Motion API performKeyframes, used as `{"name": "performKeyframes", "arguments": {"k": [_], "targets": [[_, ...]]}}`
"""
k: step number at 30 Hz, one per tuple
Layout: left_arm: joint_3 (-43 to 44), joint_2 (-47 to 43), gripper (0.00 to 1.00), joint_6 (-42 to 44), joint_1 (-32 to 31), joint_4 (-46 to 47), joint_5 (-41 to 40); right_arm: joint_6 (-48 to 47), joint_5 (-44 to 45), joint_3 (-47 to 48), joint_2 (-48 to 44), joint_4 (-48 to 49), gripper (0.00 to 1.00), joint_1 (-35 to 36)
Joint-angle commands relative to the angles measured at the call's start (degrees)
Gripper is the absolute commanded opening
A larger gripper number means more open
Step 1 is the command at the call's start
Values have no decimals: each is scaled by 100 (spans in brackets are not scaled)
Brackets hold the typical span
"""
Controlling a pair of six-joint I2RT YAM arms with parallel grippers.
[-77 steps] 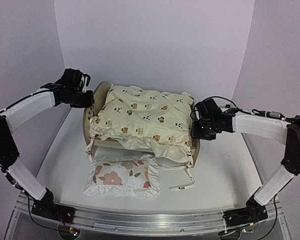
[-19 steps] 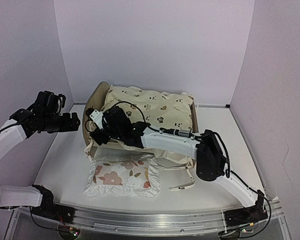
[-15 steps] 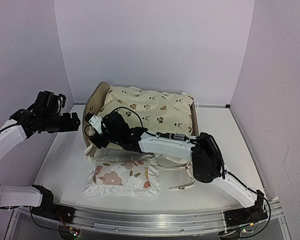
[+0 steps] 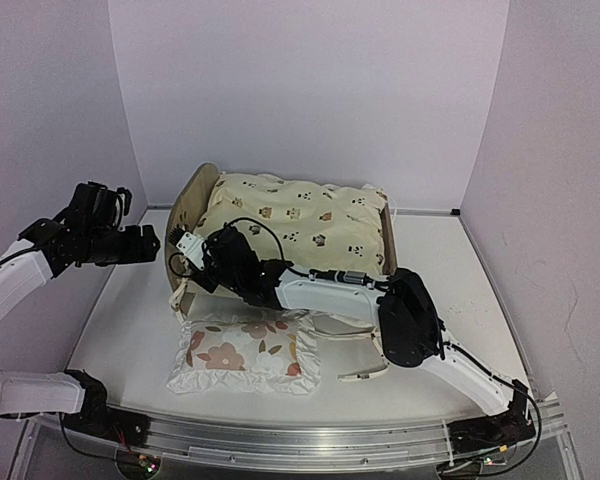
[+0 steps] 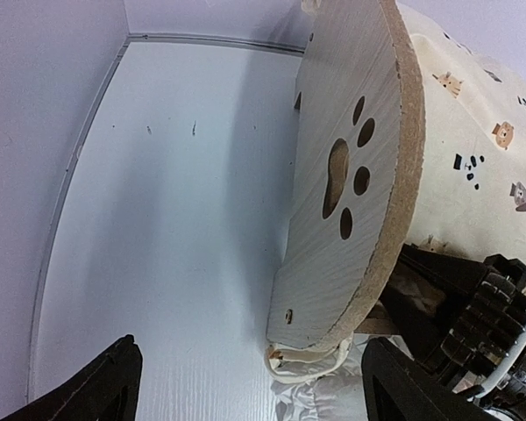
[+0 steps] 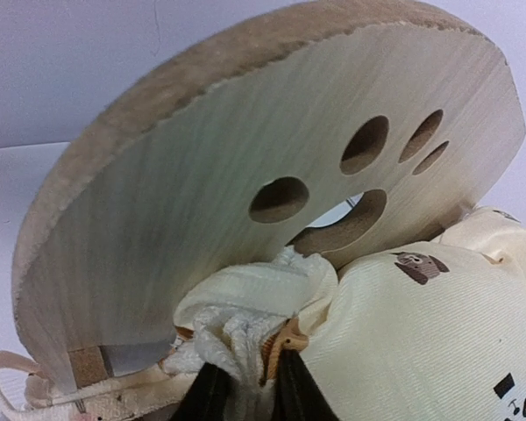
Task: Set up the pet bed
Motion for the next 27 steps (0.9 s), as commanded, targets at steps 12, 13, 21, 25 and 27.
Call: {"name": "performKeyframes", "arguments": {"k": [12, 13, 21, 25, 27], "targets": [[102, -382, 82, 257, -23, 578, 1482, 37, 16, -586, -606, 488, 0, -183], [132, -401, 81, 258, -22, 613, 1609, 41, 33, -643, -706, 517, 0, -184], [423, -296, 75, 97, -26, 870, 2180, 206, 134, -738, -1369, 610, 0, -255], [606, -113, 69, 69, -25, 896, 2204, 276, 154, -915, -1709, 647, 0, -336], [632, -44, 66, 46, -27, 949, 2203, 280, 176, -1014, -1837, 659, 0, -382]]}}
